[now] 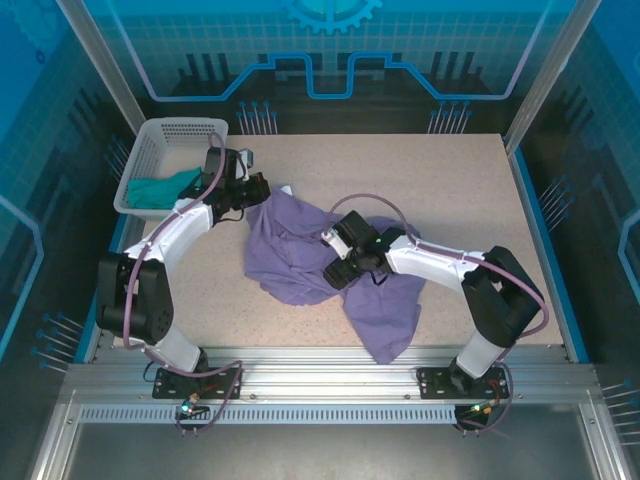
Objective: Fold the inside-out t-shirt
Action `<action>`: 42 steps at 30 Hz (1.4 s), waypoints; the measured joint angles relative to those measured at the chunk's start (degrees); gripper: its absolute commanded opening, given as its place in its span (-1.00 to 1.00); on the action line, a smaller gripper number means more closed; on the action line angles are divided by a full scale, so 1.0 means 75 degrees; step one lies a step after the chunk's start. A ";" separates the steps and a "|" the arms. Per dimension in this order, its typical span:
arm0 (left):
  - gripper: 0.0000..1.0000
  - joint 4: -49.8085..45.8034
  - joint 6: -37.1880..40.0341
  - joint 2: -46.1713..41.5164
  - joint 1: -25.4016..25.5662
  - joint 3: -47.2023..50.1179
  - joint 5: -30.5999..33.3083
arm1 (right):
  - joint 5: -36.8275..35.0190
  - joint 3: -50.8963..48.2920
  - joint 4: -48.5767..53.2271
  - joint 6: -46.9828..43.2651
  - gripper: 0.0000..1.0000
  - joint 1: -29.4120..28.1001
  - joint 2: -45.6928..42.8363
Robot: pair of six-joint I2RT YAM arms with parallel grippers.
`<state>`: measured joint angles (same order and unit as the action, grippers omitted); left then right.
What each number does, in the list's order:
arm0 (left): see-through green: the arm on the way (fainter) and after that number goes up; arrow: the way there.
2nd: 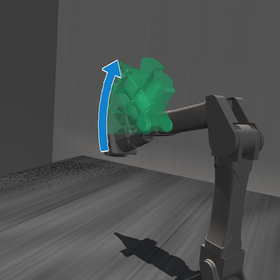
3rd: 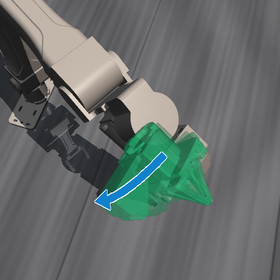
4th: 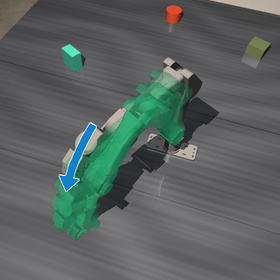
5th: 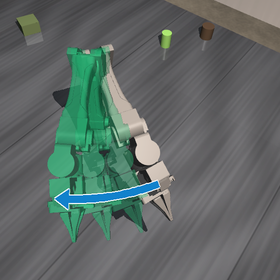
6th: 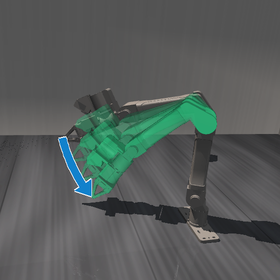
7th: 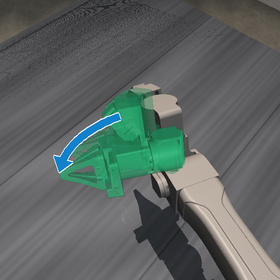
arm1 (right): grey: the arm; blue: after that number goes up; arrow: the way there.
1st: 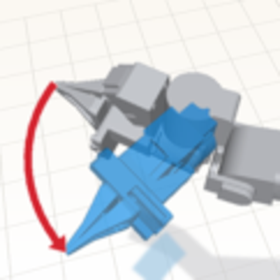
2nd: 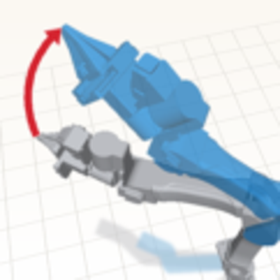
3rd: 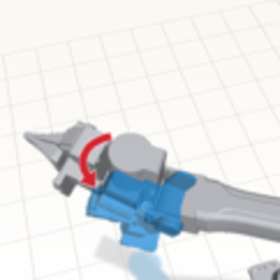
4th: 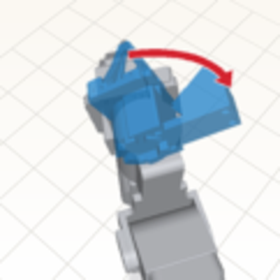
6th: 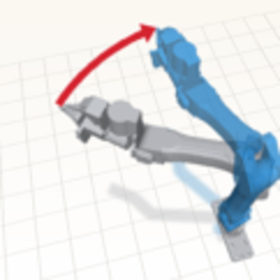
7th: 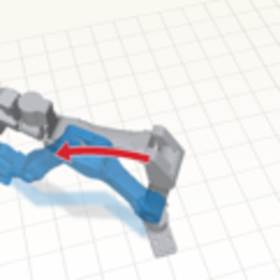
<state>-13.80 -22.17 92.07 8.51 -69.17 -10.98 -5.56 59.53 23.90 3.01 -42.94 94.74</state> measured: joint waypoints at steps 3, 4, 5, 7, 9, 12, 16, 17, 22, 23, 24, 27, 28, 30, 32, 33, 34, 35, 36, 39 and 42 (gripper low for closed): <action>-1.00 0.0000 0.0000 0.0000 0.0000 0.0000 0.0003 | -0.0015 -0.0082 0.0020 0.0172 -0.39 -0.0041 0.0026; -1.00 0.0000 0.0000 0.0000 0.0000 0.0000 0.0003 | -0.0041 -0.0082 0.0020 0.0216 -0.56 -0.0038 0.0041; -1.00 0.0000 0.0000 0.0000 0.0000 0.0000 0.0003 | -0.0064 -0.0082 0.0015 0.0207 -0.75 -0.0032 0.0044; -1.00 0.0000 0.0000 0.0000 0.0000 0.0000 0.0003 | -0.0090 -0.0082 0.0015 0.0259 -1.00 -0.0015 0.0038; -1.00 -0.0003 -0.0003 -0.0038 0.0000 0.0000 0.0003 | -0.0143 -0.0082 0.0047 0.0259 -1.00 0.0082 -0.0015; -1.00 -0.0017 -0.0023 -0.0245 0.0000 0.0003 0.0003 | -0.0248 -0.0076 0.0216 0.0233 -1.00 0.0463 -0.0472; -1.00 -0.0009 -0.0230 -0.1035 0.0000 0.0172 -0.0082 | -0.0143 0.0256 0.0443 0.0137 -1.00 0.1550 -0.1769; -1.00 -0.0006 -0.0332 -0.1352 0.0000 0.0221 -0.0152 | -0.0047 0.0495 0.0481 0.0131 -1.00 0.1903 -0.2087; -1.00 0.0160 -0.1005 -0.2961 0.0000 0.0242 -0.0697 | 0.0326 0.2334 0.0597 0.0076 -1.00 0.3372 -0.3054; -1.00 0.0251 -0.1166 -0.3311 0.0003 0.0239 -0.0836 | 0.0382 0.2763 0.0615 0.0067 -1.00 0.3585 -0.3150; -1.00 0.0344 -0.1297 -0.3625 0.0003 0.0230 -0.0962 | 0.0423 0.3214 0.0662 0.0052 -1.00 0.3789 -0.3223; -1.00 0.0557 -0.1679 -0.4438 0.0015 0.0192 -0.1259 | 0.0478 0.4389 0.0755 0.0052 -1.00 0.4202 -0.3299; -1.00 0.0627 -0.1786 -0.4628 0.0029 0.0178 -0.1332 | 0.0498 0.4727 0.0775 0.0052 -1.00 0.4278 -0.3293; -1.00 0.0793 -0.2005 -0.5004 0.0087 0.0114 -0.1527 | 0.0571 0.5447 0.0819 0.0050 -1.00 0.4377 -0.3203; -1.00 0.0909 -0.2157 -0.5228 0.0178 0.0032 -0.1728 | 0.0618 0.6111 0.0833 0.0052 -1.00 0.4395 -0.2955; -1.00 0.0982 -0.2241 -0.5286 0.0230 0.0006 -0.1810 | 0.0650 0.6458 0.0790 0.0055 -1.00 0.4395 -0.2745; -1.00 0.1072 -0.2308 -0.5316 0.0283 0.0003 -0.1891 | 0.0685 0.6674 0.0766 0.0061 -1.00 0.4395 -0.2562; -1.00 0.1151 -0.2407 -0.5321 0.0326 0.0003 -0.1938 | 0.0729 0.6942 0.0729 0.0085 -1.00 0.4398 -0.2296; -1.00 0.1253 -0.2480 -0.5278 0.0361 0.0009 -0.1979 | 0.0801 0.7213 0.0679 0.0140 -1.00 0.4401 -0.1923; -1.00 0.1638 -0.2716 -0.4916 0.0455 0.0163 -0.1970 | 0.0970 0.8157 0.0708 0.0350 -0.50 0.4401 -0.0420; -1.00 0.1935 -0.2987 -0.4028 0.0557 0.0350 -0.1947 | 0.0970 0.9439 0.1093 0.0458 -0.04 0.4401 0.1696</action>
<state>0.71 -44.58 61.87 12.69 -66.54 -25.58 1.72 130.32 32.10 6.44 -9.93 107.46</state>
